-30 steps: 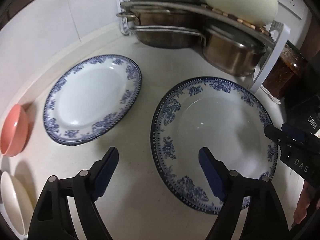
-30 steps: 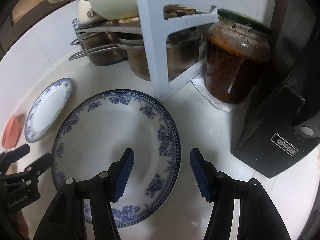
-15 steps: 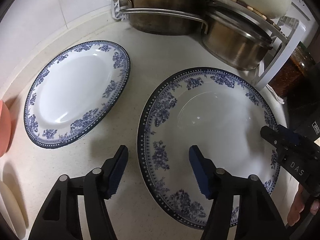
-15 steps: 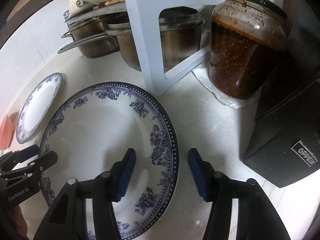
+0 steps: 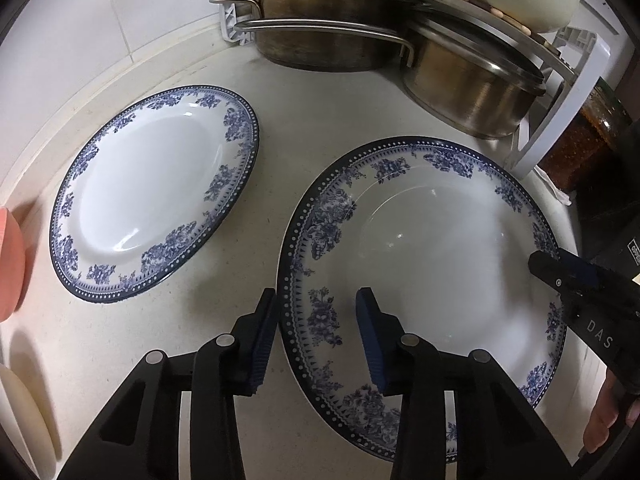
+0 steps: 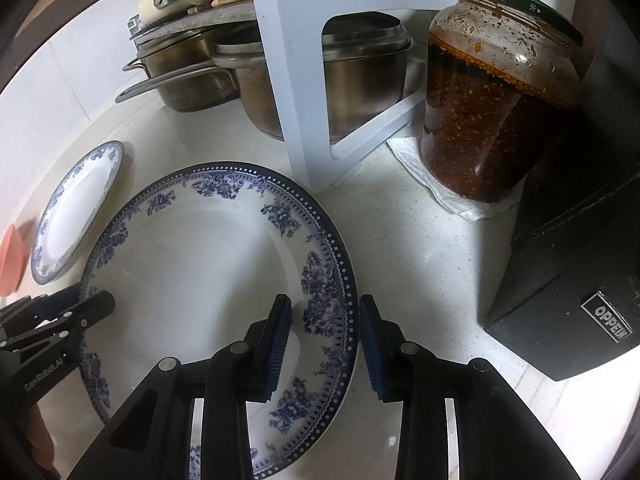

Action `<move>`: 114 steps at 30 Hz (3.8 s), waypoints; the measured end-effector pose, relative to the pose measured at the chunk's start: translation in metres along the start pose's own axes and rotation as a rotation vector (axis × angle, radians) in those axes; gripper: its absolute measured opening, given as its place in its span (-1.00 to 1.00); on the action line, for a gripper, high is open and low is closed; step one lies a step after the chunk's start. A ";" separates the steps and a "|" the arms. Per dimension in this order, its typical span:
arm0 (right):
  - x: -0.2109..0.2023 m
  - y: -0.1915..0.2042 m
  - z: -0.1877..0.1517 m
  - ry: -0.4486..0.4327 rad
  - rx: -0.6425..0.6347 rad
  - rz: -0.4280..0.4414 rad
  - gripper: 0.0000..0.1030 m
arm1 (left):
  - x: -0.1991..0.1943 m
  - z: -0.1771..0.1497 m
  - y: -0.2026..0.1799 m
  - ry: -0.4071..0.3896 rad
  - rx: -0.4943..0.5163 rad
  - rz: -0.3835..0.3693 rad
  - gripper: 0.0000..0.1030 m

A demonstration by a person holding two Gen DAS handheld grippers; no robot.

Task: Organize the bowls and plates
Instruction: 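Lift the blue-and-white plate and carry it over the green plate, then lower the blue-and-white plate onto the green plate and open both grippers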

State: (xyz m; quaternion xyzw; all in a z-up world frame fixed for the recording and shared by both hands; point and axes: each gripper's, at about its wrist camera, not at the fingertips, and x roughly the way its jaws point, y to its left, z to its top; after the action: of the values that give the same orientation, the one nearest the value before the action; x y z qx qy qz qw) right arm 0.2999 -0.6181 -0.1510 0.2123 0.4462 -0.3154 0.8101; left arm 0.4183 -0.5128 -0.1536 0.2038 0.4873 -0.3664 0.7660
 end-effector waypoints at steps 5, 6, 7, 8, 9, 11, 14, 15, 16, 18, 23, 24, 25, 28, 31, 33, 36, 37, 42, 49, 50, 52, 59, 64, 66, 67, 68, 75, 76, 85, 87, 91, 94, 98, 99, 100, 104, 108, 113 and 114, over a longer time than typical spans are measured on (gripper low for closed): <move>-0.005 -0.001 -0.006 -0.005 -0.003 -0.008 -0.31 | -0.008 -0.009 0.004 0.000 -0.011 -0.009 -0.24; -0.006 0.000 -0.006 -0.007 -0.005 -0.009 -0.31 | -0.010 -0.011 0.005 -0.001 -0.013 -0.010 -0.24; -0.008 0.001 -0.008 -0.009 -0.008 -0.010 -0.31 | -0.013 -0.014 0.006 -0.006 -0.017 -0.009 -0.24; -0.010 0.001 -0.009 -0.009 -0.011 -0.009 -0.31 | -0.016 -0.016 0.006 -0.013 -0.019 -0.007 -0.24; -0.012 0.002 -0.010 -0.012 -0.010 -0.007 -0.31 | -0.020 -0.018 0.007 -0.017 -0.020 -0.004 -0.24; -0.016 0.005 -0.011 -0.018 -0.013 -0.004 -0.31 | -0.026 -0.021 0.010 -0.024 -0.031 -0.004 -0.25; -0.025 0.009 -0.014 -0.028 -0.019 0.001 -0.31 | -0.038 -0.029 0.016 -0.036 -0.047 -0.002 -0.25; -0.028 0.011 -0.015 -0.031 -0.023 0.003 -0.31 | -0.042 -0.032 0.019 -0.040 -0.054 -0.001 -0.25; -0.032 0.013 -0.017 -0.034 -0.028 0.006 -0.31 | -0.045 -0.034 0.021 -0.041 -0.060 -0.001 -0.25; -0.038 0.017 -0.020 -0.039 -0.040 0.008 -0.31 | -0.054 -0.040 0.027 -0.050 -0.076 0.002 -0.25; -0.055 0.033 -0.028 -0.054 -0.069 0.020 -0.31 | -0.075 -0.056 0.037 -0.071 -0.104 0.012 -0.25; -0.059 0.035 -0.030 -0.057 -0.076 0.023 -0.31 | -0.080 -0.060 0.039 -0.075 -0.112 0.013 -0.25; -0.063 0.038 -0.032 -0.061 -0.082 0.025 -0.31 | -0.083 -0.063 0.041 -0.079 -0.118 0.015 -0.25; -0.075 0.047 -0.040 -0.070 -0.098 0.033 -0.31 | -0.096 -0.074 0.050 -0.093 -0.141 0.021 -0.25; -0.086 0.056 -0.048 -0.075 -0.115 0.047 -0.31 | -0.111 -0.086 0.059 -0.108 -0.159 0.032 -0.25; -0.092 0.062 -0.052 -0.077 -0.127 0.055 -0.31 | -0.121 -0.096 0.067 -0.118 -0.177 0.037 -0.25; -0.103 0.074 -0.058 -0.084 -0.148 0.068 -0.31 | -0.135 -0.108 0.079 -0.128 -0.210 0.045 -0.25; -0.108 0.079 -0.061 -0.087 -0.159 0.073 -0.31 | -0.138 -0.111 0.081 -0.130 -0.217 0.048 -0.25; -0.125 0.102 -0.073 -0.099 -0.204 0.097 -0.31 | -0.164 -0.136 0.103 -0.152 -0.263 0.074 -0.25; -0.149 0.137 -0.094 -0.108 -0.255 0.151 -0.31 | -0.200 -0.172 0.131 -0.192 -0.331 0.116 -0.25; -0.152 0.142 -0.097 -0.112 -0.264 0.158 -0.31 | -0.205 -0.177 0.135 -0.198 -0.341 0.123 -0.25; -0.160 0.151 -0.101 -0.121 -0.285 0.171 -0.31 | -0.213 -0.186 0.143 -0.209 -0.357 0.133 -0.25; -0.179 0.185 -0.117 -0.142 -0.349 0.220 -0.31 | -0.243 -0.221 0.172 -0.237 -0.425 0.177 -0.25; -0.190 0.207 -0.132 -0.145 -0.385 0.254 -0.31 | -0.261 -0.243 0.188 -0.252 -0.460 0.207 -0.25; -0.194 0.215 -0.137 -0.148 -0.399 0.267 -0.31 | -0.267 -0.254 0.194 -0.257 -0.475 0.220 -0.25; -0.197 0.221 -0.141 -0.149 -0.409 0.275 -0.31 | -0.271 -0.260 0.198 -0.259 -0.486 0.227 -0.25; -0.199 0.226 -0.144 -0.150 -0.420 0.282 -0.31 | -0.274 -0.265 0.202 -0.260 -0.496 0.233 -0.25; -0.213 0.265 -0.171 -0.147 -0.501 0.339 -0.31 | -0.297 -0.311 0.231 -0.260 -0.580 0.295 -0.25; -0.215 0.272 -0.176 -0.143 -0.512 0.350 -0.31 | -0.299 -0.316 0.234 -0.259 -0.590 0.303 -0.25; -0.220 0.321 -0.213 -0.104 -0.619 0.424 -0.31 | -0.314 -0.370 0.265 -0.236 -0.700 0.369 -0.25; -0.219 0.330 -0.220 -0.094 -0.638 0.436 -0.31 | -0.314 -0.381 0.270 -0.224 -0.718 0.383 -0.25; -0.213 0.348 -0.234 -0.063 -0.678 0.457 -0.31 | -0.312 -0.399 0.281 -0.203 -0.754 0.400 -0.25; -0.208 0.359 -0.243 -0.042 -0.701 0.465 -0.31 | -0.308 -0.410 0.289 -0.186 -0.783 0.403 -0.25; -0.200 0.372 -0.253 -0.008 -0.724 0.462 -0.31 | -0.300 -0.421 0.296 -0.166 -0.807 0.403 -0.25; -0.198 0.375 -0.255 -0.002 -0.730 0.460 -0.31 | -0.296 -0.423 0.299 -0.159 -0.813 0.401 -0.25; -0.196 0.378 -0.257 0.006 -0.735 0.458 -0.31 | -0.294 -0.425 0.300 -0.153 -0.818 0.399 -0.25; -0.186 0.387 -0.264 0.028 -0.754 0.444 -0.31 | -0.281 -0.430 0.308 -0.125 -0.836 0.388 -0.25; -0.175 0.393 -0.269 0.055 -0.763 0.433 -0.31 | -0.271 -0.434 0.315 -0.105 -0.844 0.384 -0.25; -0.164 0.399 -0.273 0.083 -0.773 0.418 -0.31 | -0.258 -0.438 0.323 -0.071 -0.850 0.371 -0.25; -0.162 0.400 -0.274 0.085 -0.778 0.414 -0.31 | -0.257 -0.438 0.325 -0.070 -0.853 0.370 -0.25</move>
State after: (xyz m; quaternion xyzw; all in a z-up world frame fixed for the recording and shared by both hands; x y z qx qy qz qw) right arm 0.3536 -0.1100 -0.1275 -0.0110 0.5129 0.0539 0.8567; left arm 0.3375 0.0843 -0.1315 -0.0584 0.5239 0.0029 0.8498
